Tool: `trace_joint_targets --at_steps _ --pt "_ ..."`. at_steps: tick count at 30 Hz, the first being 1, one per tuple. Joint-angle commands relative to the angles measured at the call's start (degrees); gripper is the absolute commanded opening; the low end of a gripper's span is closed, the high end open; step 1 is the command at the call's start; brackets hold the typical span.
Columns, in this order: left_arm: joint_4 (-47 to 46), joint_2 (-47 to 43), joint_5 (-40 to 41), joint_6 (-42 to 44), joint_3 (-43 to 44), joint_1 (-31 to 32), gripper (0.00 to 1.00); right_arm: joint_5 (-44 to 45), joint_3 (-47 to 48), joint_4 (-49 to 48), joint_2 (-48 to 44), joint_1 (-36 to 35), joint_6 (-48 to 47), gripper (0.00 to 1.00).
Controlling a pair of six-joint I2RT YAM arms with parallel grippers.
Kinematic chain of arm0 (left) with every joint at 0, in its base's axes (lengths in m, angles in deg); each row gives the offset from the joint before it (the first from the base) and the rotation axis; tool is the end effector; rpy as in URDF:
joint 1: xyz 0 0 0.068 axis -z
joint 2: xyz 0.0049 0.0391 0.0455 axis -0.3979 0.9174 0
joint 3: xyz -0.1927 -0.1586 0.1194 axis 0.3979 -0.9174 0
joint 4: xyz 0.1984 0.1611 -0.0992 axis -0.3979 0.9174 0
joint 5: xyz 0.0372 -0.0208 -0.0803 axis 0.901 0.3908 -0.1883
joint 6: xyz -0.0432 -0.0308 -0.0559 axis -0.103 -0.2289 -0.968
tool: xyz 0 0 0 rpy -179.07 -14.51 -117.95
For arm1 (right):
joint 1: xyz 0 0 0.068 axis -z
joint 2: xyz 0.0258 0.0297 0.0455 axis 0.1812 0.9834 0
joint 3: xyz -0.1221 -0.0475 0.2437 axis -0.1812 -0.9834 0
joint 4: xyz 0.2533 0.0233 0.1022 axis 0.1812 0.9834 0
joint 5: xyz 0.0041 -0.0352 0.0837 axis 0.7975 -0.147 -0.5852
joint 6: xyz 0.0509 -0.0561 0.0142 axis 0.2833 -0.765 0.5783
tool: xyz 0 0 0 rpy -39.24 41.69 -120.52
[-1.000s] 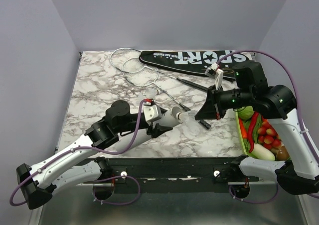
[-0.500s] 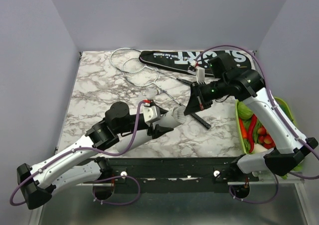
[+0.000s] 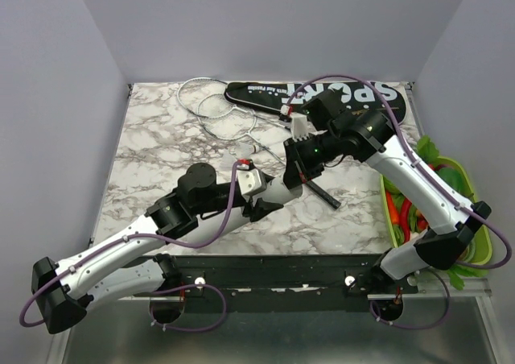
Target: Pack up the badminton gear
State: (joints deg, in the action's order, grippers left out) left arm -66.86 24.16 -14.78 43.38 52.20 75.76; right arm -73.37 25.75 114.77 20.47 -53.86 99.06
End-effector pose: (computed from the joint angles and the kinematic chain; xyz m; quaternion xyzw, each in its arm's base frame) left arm 0.1295 -0.2120 0.3350 0.4757 0.5665 -0.4042 0.5380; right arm 0.2034 0.2361 0.3971 -0.2642 0.8889 0.3536 0.1222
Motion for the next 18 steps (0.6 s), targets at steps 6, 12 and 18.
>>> trace_joint_targets --at_steps 6,12,18 --pt "-2.67 0.45 6.14 2.68 3.12 0.33 0.0 7.5 -5.91 -0.91 1.13 -3.78 2.99 0.01" --pt "-0.83 0.02 8.86 4.96 3.82 0.33 0.0 8.64 -5.4 -0.56 -1.07 -3.6 2.9 0.34" --pt "2.41 -2.0 11.93 5.67 1.98 0.33 0.0 10.57 4.78 4.16 -0.9 -2.99 2.38 0.59"
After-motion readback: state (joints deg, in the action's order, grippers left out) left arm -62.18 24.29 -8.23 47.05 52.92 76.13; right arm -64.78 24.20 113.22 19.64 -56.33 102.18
